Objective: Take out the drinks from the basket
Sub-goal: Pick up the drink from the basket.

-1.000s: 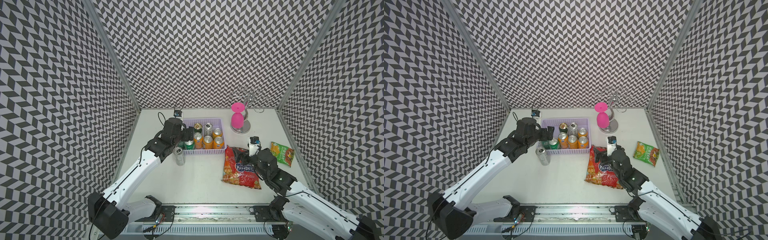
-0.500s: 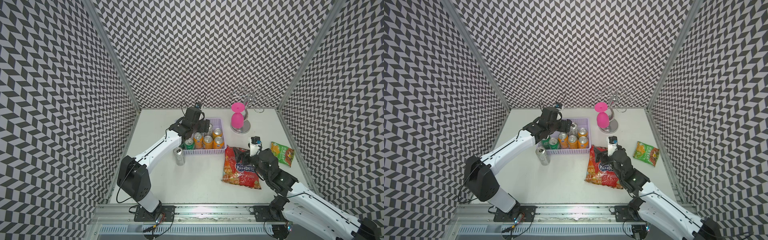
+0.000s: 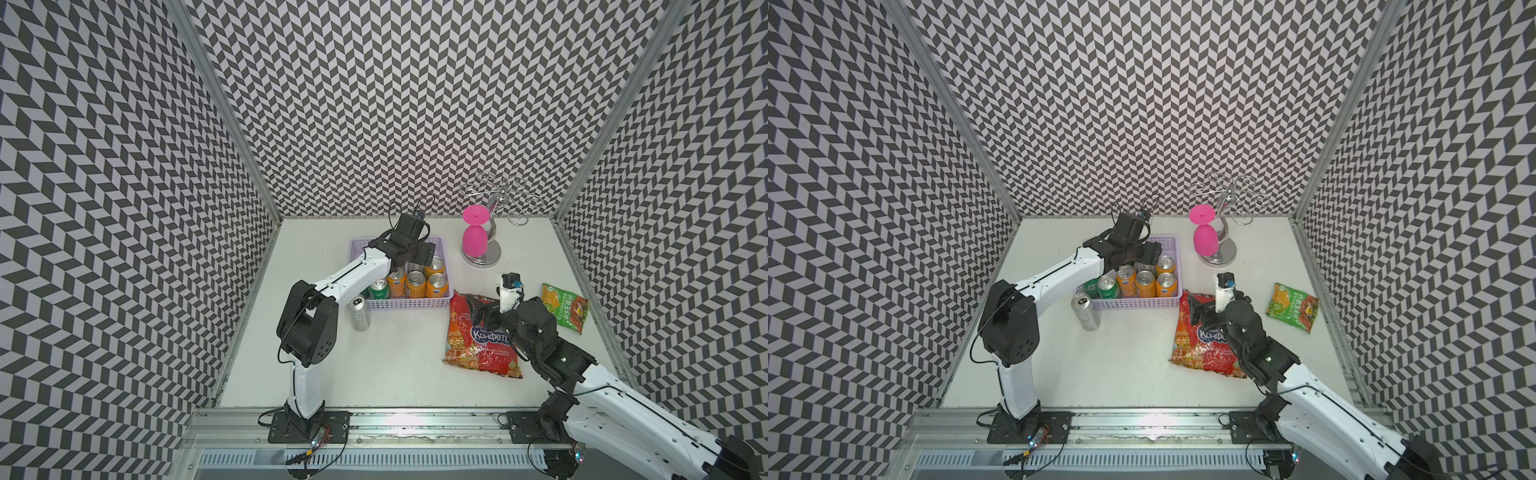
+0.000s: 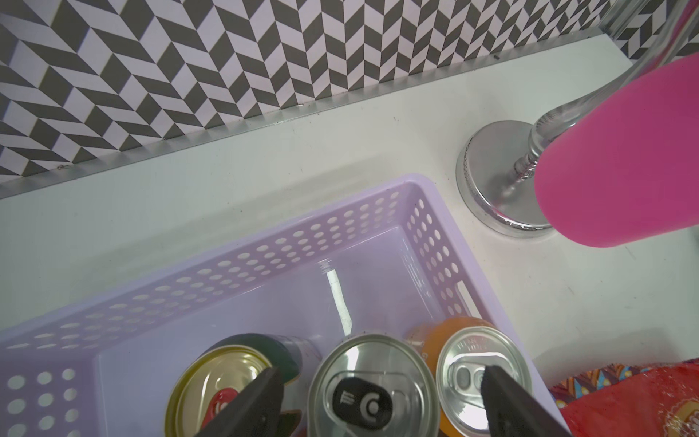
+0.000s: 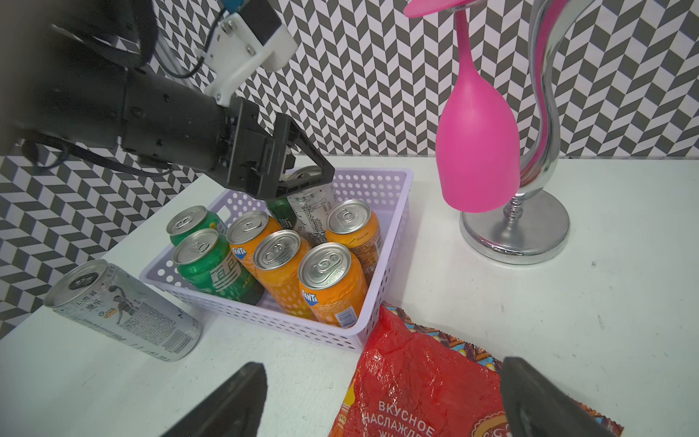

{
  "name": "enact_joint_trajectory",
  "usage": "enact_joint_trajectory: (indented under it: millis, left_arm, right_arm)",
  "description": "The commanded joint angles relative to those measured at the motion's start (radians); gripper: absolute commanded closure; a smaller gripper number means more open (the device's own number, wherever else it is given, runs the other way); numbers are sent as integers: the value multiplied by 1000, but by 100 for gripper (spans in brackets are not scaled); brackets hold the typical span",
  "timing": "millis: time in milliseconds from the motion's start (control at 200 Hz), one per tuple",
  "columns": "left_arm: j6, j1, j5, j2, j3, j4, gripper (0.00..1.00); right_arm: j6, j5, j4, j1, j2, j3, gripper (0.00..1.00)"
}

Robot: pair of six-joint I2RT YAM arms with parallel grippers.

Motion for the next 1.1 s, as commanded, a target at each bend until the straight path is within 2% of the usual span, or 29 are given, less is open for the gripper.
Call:
enact_joint_trajectory:
  millis: [0,361,616,1097]
  left_arm:
    - [22,-6,3,36,50,-28,17]
    - [21,-9,-13,76,45,-36,29]
    - [21,-9,-16,64,31,-32,50]
    - [20,-20,-37,-76,-4,-35,54]
  right_arm:
    - [5,14,13,-3,-19,1,0]
    - [5,13,15,-2,-15,-8,0]
    - [7,7,18,-3,-8,-10,0]
    - [12,9,16,-3,-11,-14,0]
